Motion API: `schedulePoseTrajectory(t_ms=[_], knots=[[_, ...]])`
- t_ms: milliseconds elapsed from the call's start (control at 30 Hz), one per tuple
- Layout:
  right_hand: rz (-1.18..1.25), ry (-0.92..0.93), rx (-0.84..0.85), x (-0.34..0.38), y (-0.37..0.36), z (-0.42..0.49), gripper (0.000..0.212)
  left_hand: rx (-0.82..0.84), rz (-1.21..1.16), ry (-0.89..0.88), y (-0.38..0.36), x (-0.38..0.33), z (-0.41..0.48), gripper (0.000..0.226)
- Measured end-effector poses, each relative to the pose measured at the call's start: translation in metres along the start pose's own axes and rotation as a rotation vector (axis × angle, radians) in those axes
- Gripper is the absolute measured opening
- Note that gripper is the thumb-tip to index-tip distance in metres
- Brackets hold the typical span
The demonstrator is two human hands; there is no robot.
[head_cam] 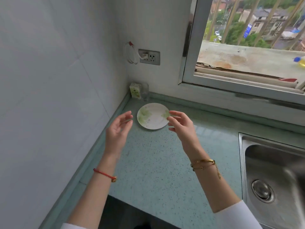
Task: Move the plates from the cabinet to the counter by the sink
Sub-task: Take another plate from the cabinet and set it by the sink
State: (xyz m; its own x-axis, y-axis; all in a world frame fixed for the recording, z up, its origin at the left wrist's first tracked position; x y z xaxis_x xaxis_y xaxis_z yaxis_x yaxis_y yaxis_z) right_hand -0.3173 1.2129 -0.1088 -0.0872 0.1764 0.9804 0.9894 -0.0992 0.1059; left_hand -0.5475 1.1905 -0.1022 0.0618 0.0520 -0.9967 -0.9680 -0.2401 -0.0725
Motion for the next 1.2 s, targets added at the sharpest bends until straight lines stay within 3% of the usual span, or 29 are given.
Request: schedulePoseTrajectory(t_ms=[200,600,900,1200], knots=[[-0.053,0.072,0.201,0.006,0.005,-0.065,0.027,-0.169,-0.05,-0.066,0.014,-0.025,-0.106,0.031],[-0.135,0.142,0.8,-0.018,-0.046,-0.243,0.027,-0.794,-0.044,-0.151,0.079,-0.052,-0.387,0.029],[-0.225,0.193,1.29,-0.039,-0.1,-0.422,0.025,-1.302,-0.038,-0.22,0.104,-0.057,-0.611,0.029],[-0.299,0.239,1.699,-0.076,-0.104,-0.642,0.025,-1.767,0.016,-0.231,0.076,-0.057,-0.846,0.027]])
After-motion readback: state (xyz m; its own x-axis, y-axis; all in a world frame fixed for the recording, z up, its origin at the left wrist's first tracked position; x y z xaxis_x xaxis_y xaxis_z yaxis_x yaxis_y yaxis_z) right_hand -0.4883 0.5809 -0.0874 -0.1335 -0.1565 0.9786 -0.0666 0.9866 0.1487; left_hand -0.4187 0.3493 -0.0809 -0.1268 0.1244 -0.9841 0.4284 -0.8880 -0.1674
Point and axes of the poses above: each hand's wrist, its own z-axis towards the middle knuckle, its own y-axis out of the back of the hand, x = y × z, the point moved 5 cm from there along z, towards the middle knuckle, and after that the axes turned 8 degrees about -z, right-handed, at the moved point
